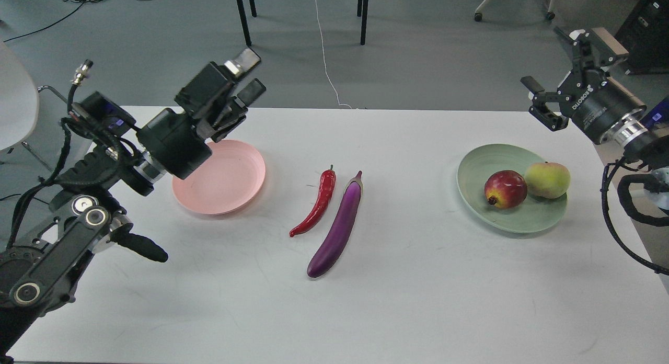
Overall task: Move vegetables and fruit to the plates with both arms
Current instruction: 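Reach the left gripper down to the red chili pepper, then close the left gripper on the red chili pepper, then lift the chili pepper and lower it onto the pink plate, then move the left gripper to the purple eggplant, then grasp the purple eggplant with the left gripper, then carry the eggplant onto the pink plate beside the chili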
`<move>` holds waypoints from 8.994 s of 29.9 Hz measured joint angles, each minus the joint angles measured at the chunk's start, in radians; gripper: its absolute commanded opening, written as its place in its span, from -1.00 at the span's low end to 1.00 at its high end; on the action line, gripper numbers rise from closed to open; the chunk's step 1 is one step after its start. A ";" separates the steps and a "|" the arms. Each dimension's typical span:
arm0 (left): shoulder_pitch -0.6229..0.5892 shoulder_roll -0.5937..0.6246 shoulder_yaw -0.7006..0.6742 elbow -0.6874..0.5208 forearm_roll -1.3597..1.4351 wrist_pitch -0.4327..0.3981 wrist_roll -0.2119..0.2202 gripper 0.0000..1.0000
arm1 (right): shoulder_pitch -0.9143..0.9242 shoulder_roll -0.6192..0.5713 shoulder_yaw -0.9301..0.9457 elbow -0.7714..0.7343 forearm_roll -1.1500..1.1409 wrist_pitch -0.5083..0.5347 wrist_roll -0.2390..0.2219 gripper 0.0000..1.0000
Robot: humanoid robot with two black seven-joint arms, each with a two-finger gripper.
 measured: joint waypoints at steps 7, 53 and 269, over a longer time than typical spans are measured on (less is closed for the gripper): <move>-0.292 0.004 0.276 0.124 0.502 -0.065 -0.079 0.99 | -0.067 -0.095 0.002 -0.009 0.001 0.061 0.000 0.97; -0.509 -0.310 0.743 0.893 0.805 0.144 -0.053 0.49 | -0.134 -0.116 0.002 -0.083 0.007 0.070 0.000 0.97; -0.511 0.130 0.756 0.442 0.661 -0.005 0.048 -0.78 | -0.212 -0.123 0.023 -0.085 0.005 0.070 0.000 0.97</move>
